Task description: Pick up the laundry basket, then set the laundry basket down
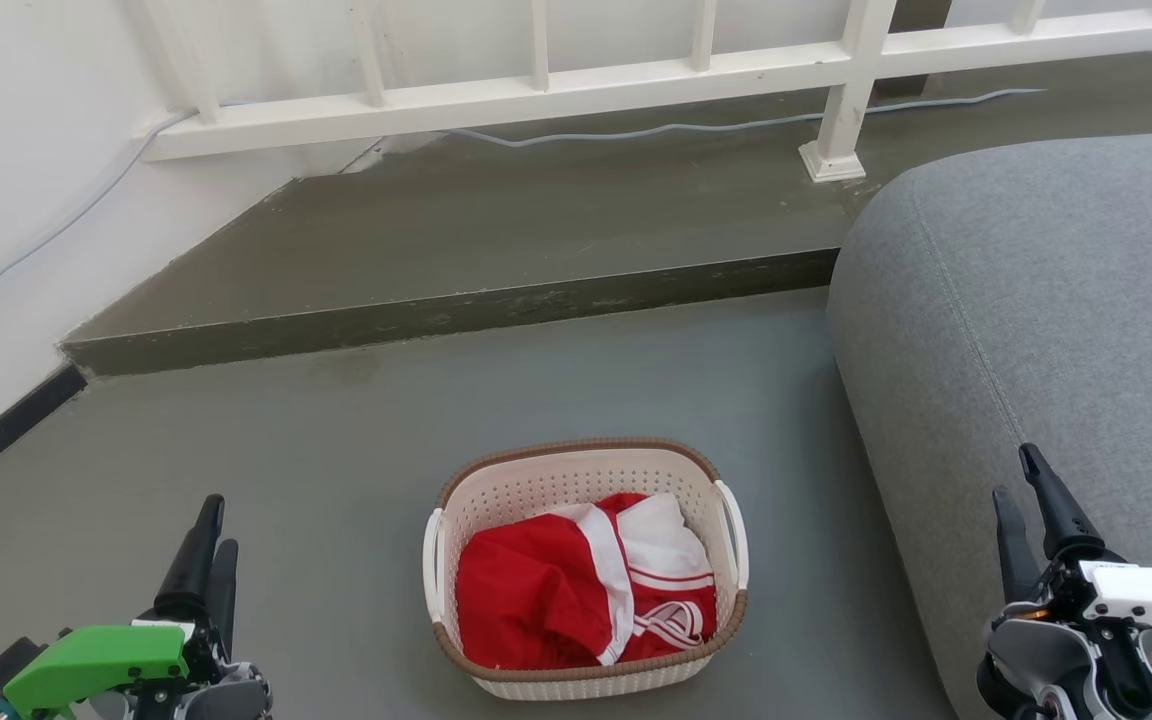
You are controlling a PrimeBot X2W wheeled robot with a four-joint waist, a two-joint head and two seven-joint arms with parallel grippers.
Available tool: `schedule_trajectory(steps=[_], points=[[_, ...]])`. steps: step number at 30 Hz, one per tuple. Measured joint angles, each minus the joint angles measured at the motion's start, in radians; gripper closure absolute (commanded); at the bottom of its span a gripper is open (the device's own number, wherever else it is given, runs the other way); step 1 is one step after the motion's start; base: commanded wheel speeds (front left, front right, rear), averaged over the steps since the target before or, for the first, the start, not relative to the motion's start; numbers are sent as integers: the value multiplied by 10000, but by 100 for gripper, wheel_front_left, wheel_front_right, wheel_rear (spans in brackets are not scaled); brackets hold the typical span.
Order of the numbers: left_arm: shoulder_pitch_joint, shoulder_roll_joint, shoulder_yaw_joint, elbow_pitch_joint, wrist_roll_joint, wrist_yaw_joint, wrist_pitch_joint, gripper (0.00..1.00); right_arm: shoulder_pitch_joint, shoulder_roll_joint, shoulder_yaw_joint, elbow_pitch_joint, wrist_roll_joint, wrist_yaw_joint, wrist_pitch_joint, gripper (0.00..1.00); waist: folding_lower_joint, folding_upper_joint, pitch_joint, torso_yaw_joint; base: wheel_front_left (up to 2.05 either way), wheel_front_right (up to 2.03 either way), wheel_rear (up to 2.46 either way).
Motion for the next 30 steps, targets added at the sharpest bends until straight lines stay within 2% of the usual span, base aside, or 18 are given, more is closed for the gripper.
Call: schedule_trajectory(steps=[11, 21, 26, 30], points=[[-1, 6, -136, -242, 100, 0, -336, 0, -7, -10, 288, -337, -38, 2, -347, 0, 0, 0, 26, 0, 0, 0, 0], [-4, 38, -382, -504, 598, 0, -673, 0, -118, -29, 579, -637, -564, 2, -662, 0, 0, 0, 45, -1, 0, 0, 0], [-5, 69, -516, -581, 823, 0, -851, 0, -157, -253, 880, -838, -1152, 2, -840, 0, 0, 0, 50, -1, 0, 0, 0], [-7, 180, -708, -652, 1350, 0, -986, 0, -208, -320, 1106, -943, -1546, 2, -1003, 0, 0, 0, 54, -3, 0, 0, 0]])
